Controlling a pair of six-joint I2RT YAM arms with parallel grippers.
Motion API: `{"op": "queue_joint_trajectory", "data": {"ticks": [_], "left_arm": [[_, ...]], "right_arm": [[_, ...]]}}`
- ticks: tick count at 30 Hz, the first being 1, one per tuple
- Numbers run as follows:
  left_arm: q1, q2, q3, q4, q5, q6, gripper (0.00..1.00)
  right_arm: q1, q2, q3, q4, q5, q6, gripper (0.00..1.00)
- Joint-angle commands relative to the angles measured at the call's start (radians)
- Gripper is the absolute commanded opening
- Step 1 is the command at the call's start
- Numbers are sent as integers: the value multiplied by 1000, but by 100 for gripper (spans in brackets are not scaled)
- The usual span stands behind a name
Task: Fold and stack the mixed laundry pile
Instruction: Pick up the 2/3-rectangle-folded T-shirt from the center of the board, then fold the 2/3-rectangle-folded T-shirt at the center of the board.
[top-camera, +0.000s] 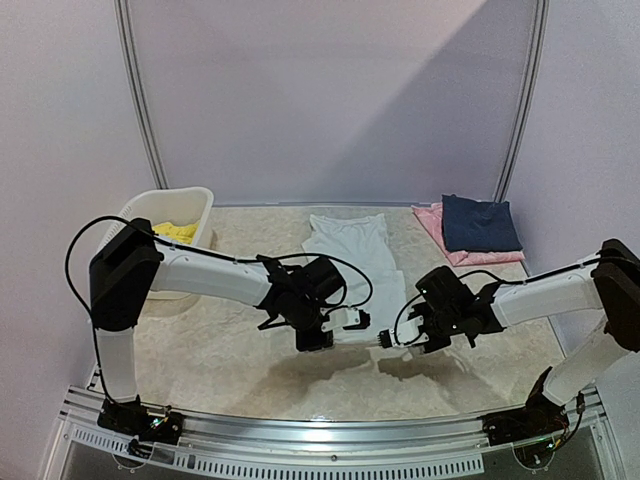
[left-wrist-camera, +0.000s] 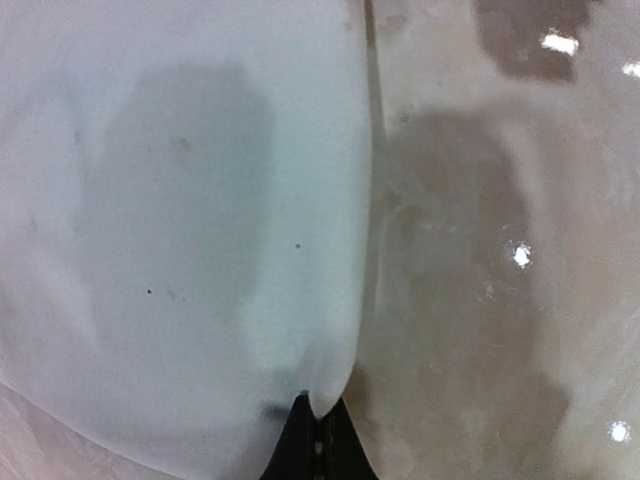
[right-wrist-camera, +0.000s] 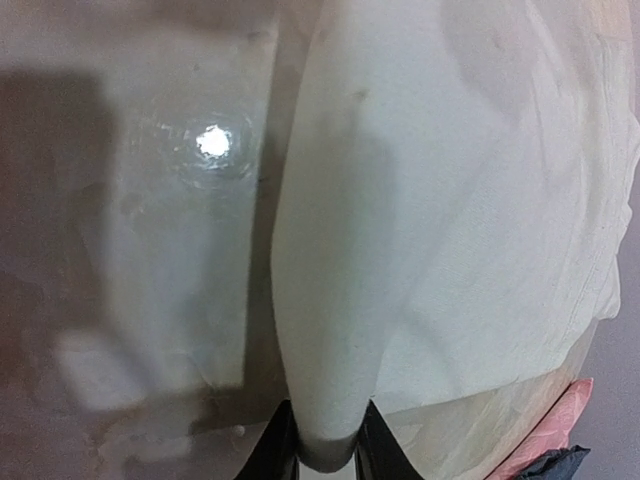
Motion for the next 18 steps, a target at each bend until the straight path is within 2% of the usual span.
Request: {"op": "queue_joint_trajectory", "data": {"ticks": [1, 6, 18], "left_arm": [[14, 25, 25, -55, 9, -9, 0], [13, 13, 34, -76, -1, -13, 0], [-16, -161, 87, -231, -130, -143, 0]], "right_arm": [[5, 44, 3, -27, 20, 33, 17], [7, 36, 21, -59, -1, 58, 1], [5, -214, 149, -444, -144, 188, 0]]}}
